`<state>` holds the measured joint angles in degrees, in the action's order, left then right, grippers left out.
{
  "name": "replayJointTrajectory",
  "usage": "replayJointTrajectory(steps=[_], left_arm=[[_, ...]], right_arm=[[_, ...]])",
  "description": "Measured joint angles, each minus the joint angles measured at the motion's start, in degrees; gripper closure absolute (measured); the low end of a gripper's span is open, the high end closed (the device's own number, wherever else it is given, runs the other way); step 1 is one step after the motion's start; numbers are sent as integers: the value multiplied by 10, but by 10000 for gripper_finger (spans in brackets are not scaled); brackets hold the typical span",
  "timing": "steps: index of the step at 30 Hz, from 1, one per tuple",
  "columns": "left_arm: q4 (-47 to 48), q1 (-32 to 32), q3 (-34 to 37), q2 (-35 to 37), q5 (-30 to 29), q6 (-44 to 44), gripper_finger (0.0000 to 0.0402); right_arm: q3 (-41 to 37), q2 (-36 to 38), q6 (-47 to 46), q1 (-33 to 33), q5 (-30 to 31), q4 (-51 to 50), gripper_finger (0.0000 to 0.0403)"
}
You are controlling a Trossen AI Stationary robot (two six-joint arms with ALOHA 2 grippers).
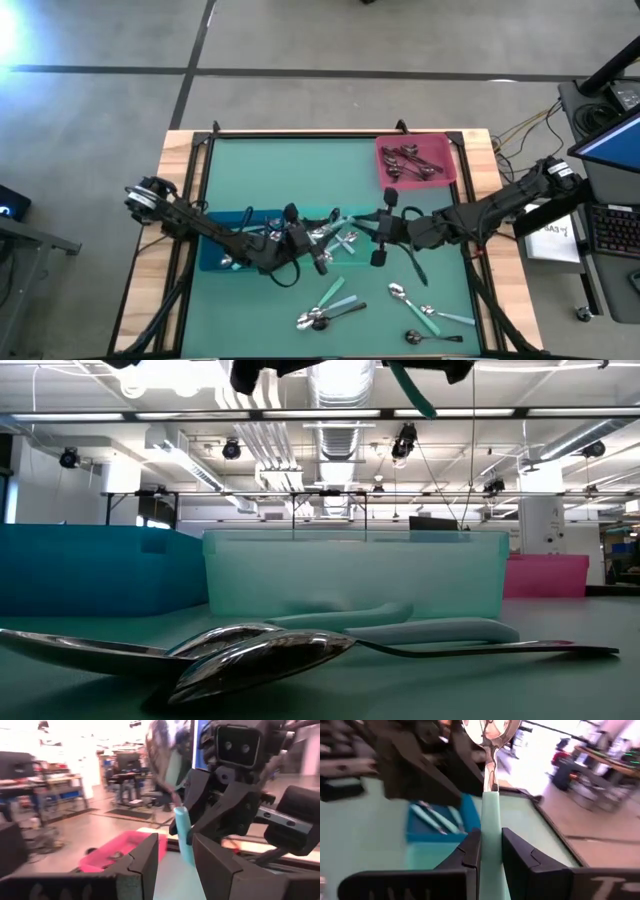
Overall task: Sort silverware by color (type)
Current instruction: Put the green spoon into the blue bin
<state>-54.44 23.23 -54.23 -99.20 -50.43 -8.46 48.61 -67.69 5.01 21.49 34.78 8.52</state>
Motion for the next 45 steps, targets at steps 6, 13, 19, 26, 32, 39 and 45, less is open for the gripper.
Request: replayJointTrajectory(steps=[6,13,19,26,32,39,45], left_arm=[[-37,-1,1,0,45,6,295],[-54,-2,-3,0,101,8,295],[-51,-3,-2,0,93,5,296],[-44,-3,0,0,93,3,364],[-41,-3,0,0,92,-2,381],[-41,-3,0,0,106,-2,381],[-42,-3,0,0,113,-3,381]], right_arm=[[-2,-21,20,-1,-38,54,363],[-2,-55,35,-1,-74,88,363],[-2,-65,46,0,-78,113,363],[-2,-49,60,0,-76,121,363],[-2,-49,51,0,-75,115,363],[-2,-48,35,0,-78,111,363],[-2,-48,21,2,-83,108,276]])
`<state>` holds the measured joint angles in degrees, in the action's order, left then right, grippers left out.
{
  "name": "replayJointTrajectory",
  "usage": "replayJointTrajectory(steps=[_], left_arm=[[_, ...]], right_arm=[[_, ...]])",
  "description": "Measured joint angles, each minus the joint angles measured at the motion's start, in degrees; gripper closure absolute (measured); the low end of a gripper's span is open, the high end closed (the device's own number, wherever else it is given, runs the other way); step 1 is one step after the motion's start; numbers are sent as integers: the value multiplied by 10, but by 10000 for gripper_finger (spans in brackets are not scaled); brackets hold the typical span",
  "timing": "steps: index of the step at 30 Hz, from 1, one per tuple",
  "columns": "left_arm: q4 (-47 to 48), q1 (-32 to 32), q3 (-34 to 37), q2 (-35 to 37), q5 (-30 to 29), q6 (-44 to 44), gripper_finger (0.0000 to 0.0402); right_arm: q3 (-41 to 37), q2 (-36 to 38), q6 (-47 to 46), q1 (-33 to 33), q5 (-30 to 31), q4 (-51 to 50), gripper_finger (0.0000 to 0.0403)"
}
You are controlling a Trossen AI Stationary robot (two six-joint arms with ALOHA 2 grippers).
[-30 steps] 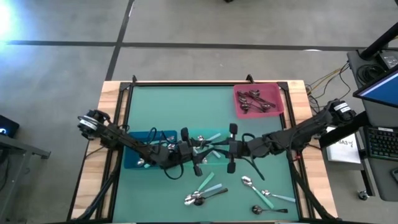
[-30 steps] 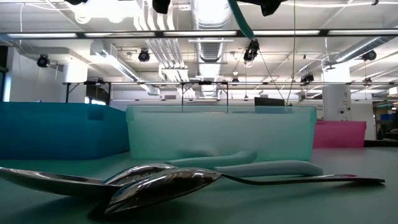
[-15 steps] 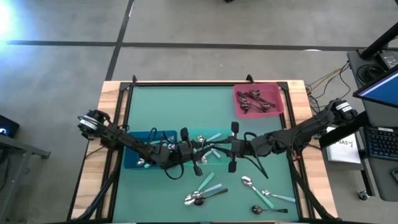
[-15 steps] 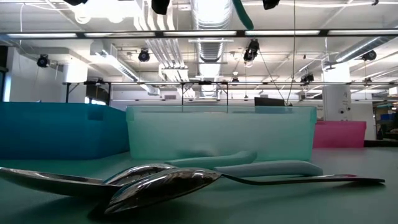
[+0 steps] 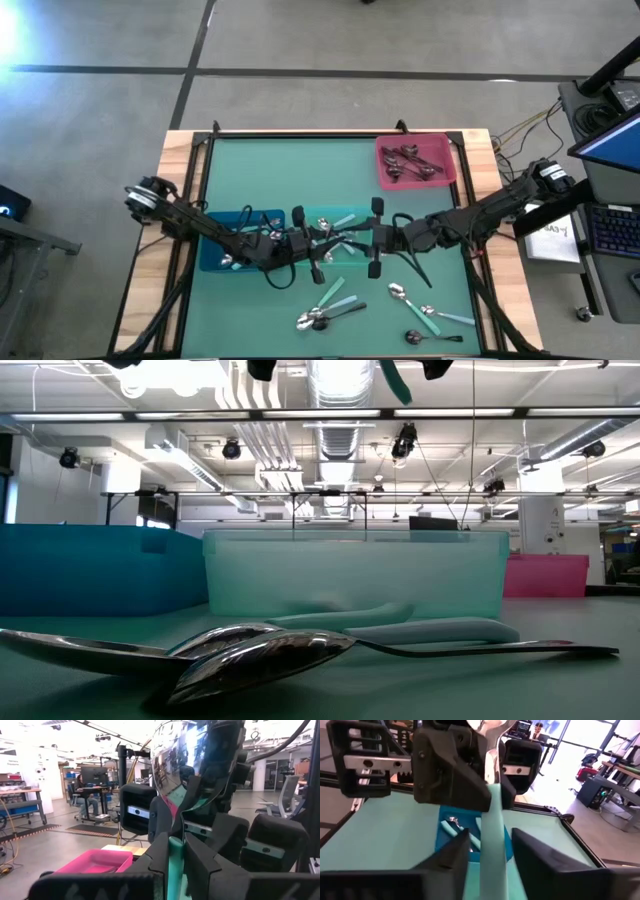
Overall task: Sort silverware by color (type)
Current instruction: Put the green spoon into the blue bin
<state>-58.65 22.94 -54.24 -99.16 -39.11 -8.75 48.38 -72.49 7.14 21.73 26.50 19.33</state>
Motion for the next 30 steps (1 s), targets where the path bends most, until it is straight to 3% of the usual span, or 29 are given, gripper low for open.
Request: replayJointTrajectory(steps=[6,12,15,18,21,24,27,30], left_arm=[[30,13,13,30,-33,-13,381],[248,72,52,130,-199,29,381],[440,114,67,196,-251,158,381],[687,148,71,252,-259,388,381],[927,173,72,280,-232,622,381],[1106,184,73,289,-157,780,381],[1208,183,73,289,-41,841,381],[1241,182,73,287,49,844,381]], right_arm=[[0,7,-38,1,1,-56,186],[1,40,-201,4,1,-213,166],[1,52,-286,8,-13,-303,172],[1,57,-366,10,-52,-380,180],[1,57,-426,13,-90,-440,187],[1,54,-472,17,-123,-489,193],[1,49,-523,17,-173,-532,198],[1,48,-571,17,-228,-568,200]])
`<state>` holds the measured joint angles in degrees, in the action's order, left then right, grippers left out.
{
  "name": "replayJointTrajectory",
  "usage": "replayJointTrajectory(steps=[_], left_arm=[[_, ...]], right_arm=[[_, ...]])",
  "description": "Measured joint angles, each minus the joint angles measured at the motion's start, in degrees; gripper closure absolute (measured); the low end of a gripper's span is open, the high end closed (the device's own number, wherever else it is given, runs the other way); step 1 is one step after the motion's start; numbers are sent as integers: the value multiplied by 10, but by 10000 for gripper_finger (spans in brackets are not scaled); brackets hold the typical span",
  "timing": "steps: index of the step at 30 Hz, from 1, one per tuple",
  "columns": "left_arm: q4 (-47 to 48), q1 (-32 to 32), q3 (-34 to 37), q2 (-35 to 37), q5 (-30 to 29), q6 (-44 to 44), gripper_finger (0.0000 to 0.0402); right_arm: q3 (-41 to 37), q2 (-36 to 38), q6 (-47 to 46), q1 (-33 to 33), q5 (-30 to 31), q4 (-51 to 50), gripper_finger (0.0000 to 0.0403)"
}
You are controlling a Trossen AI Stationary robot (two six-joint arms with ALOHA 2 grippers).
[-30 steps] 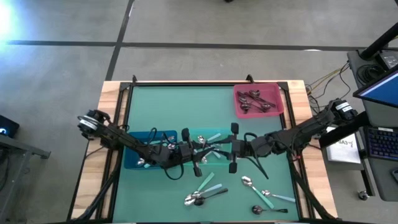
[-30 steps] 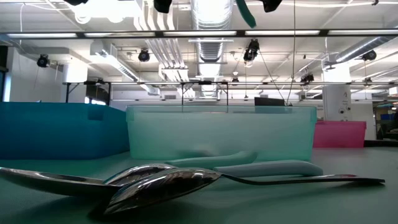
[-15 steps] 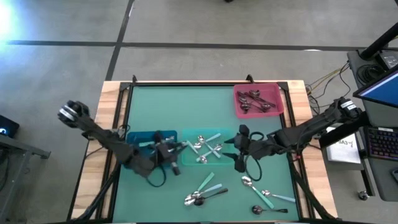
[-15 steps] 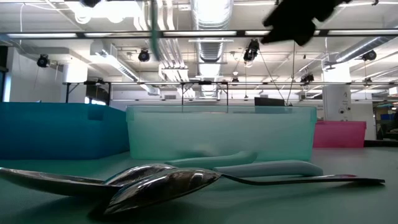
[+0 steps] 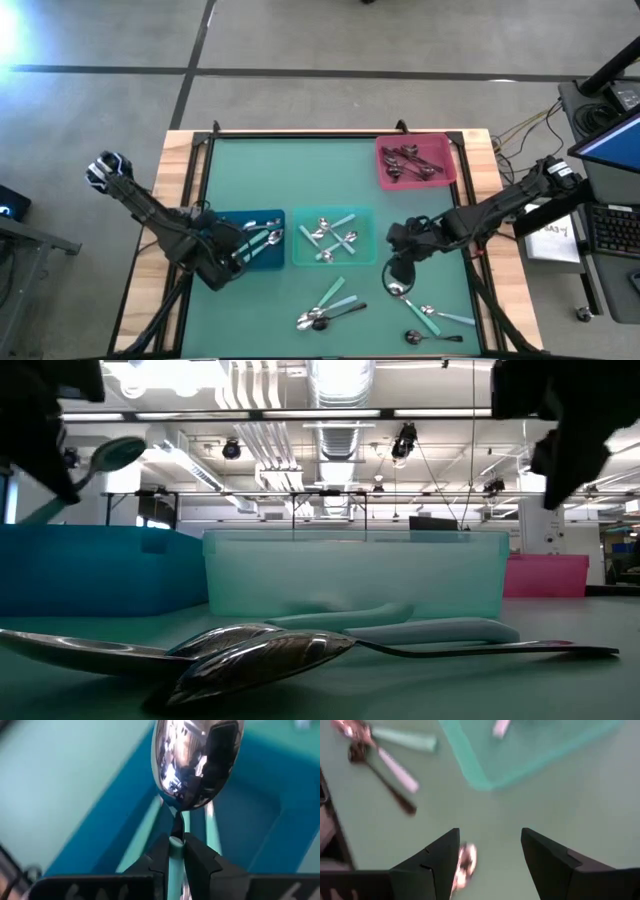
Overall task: Sort silverware by color (type)
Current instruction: Put the green spoon into the blue bin
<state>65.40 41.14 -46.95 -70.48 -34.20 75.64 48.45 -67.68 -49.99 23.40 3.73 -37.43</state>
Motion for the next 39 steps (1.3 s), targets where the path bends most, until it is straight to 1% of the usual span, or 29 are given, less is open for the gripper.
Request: replayJointTrajectory(steps=[1,3,6,8,15,18,21,23,26,29,31,34,39], left_arm=[[8,0,0,0,24,-1,380],[15,-2,-1,1,71,-12,364],[12,-2,-1,1,115,-17,328],[12,-3,-1,0,127,-18,307],[13,-4,-5,-1,125,-18,247],[-2,-4,-15,-2,120,-18,236],[-40,-5,-27,-6,93,-19,234],[-71,-7,-36,-9,91,-30,235],[-135,-9,-49,-17,88,-63,237],[-194,-11,-66,-29,75,-117,238],[-203,-11,-84,-39,64,-147,238],[-205,-11,-117,-56,40,-179,238],[-195,-12,-167,-81,31,-219,238]], right_arm=[[0,0,-13,0,-20,-9,200],[0,0,-34,0,-56,-32,200],[0,0,-66,0,-95,-58,200],[0,0,-86,0,-112,-69,200],[-1,0,-147,17,-126,-83,200],[-6,0,-192,28,-160,-87,200],[-11,-5,-226,53,-177,-85,200],[-13,-13,-247,74,-177,-81,200],[-14,-39,-277,107,-177,-41,200],[-14,-76,-286,136,-178,9,200],[-10,-105,-289,147,-178,26,200],[-1,-148,-286,157,-177,22,200],[22,-205,-253,160,-177,23,200]])
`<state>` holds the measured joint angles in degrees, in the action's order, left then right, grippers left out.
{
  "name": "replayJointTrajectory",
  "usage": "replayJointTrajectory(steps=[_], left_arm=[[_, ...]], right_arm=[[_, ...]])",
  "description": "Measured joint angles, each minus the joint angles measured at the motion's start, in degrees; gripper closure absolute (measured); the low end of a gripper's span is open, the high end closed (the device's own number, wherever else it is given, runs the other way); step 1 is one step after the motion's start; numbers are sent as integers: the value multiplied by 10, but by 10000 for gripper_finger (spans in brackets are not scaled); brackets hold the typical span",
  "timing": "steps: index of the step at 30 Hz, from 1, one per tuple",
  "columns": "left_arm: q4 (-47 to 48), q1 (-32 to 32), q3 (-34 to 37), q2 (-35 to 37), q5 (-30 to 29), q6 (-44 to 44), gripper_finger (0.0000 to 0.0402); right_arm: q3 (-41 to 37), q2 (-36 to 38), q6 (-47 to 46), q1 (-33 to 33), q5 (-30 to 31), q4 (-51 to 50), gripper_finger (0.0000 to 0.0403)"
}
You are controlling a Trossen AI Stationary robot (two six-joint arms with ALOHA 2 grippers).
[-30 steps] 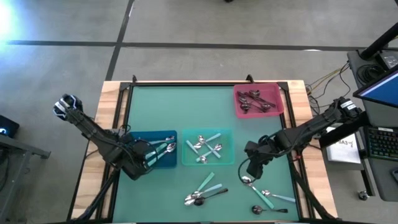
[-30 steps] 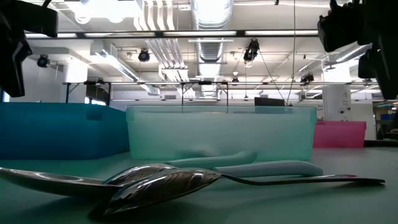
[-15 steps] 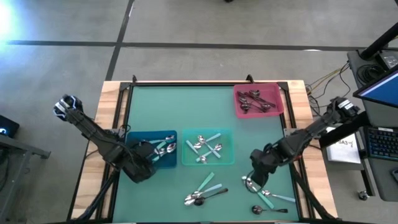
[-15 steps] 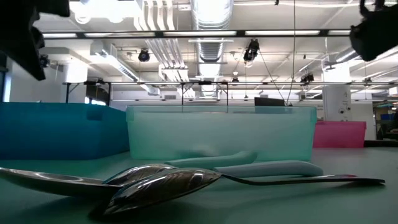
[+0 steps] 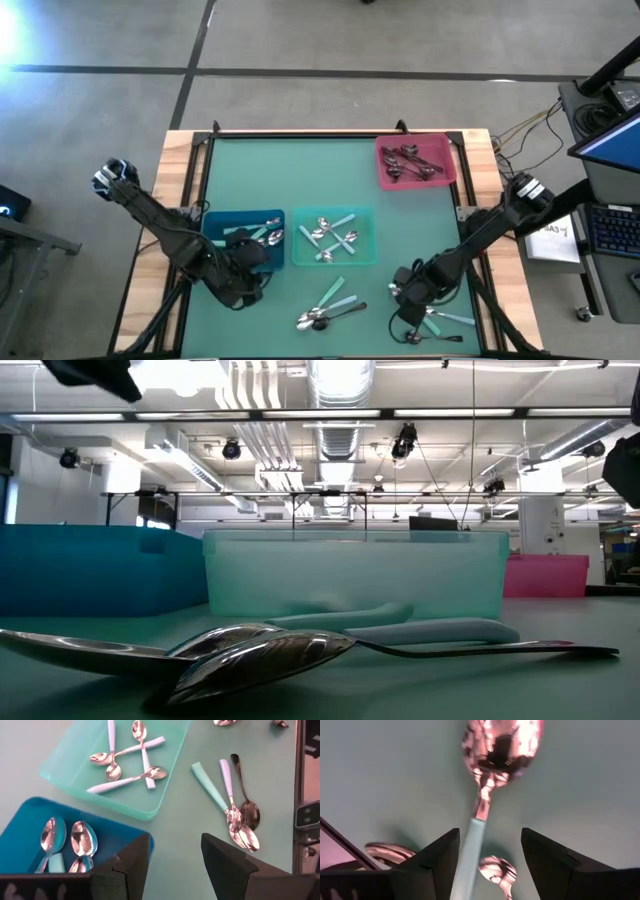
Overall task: Sort silverware by color (type)
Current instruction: Put the green spoon into the blue bin
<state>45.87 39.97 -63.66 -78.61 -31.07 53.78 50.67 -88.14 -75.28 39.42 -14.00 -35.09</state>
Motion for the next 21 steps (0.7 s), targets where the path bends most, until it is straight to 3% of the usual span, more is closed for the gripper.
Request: replayJointTrajectory(steps=[8,12,16,21], left_arm=[[54,0,-71,-48,-4,-27,238],[93,0,-101,-75,-9,-36,238],[136,0,-120,-91,-10,-32,238],[147,0,-106,-88,-13,7,238]], right_arm=[[30,-50,17,0,25,-9,202],[35,-79,22,0,29,-17,222],[37,-101,32,0,31,-28,267],[35,-107,45,-1,32,-39,355]])
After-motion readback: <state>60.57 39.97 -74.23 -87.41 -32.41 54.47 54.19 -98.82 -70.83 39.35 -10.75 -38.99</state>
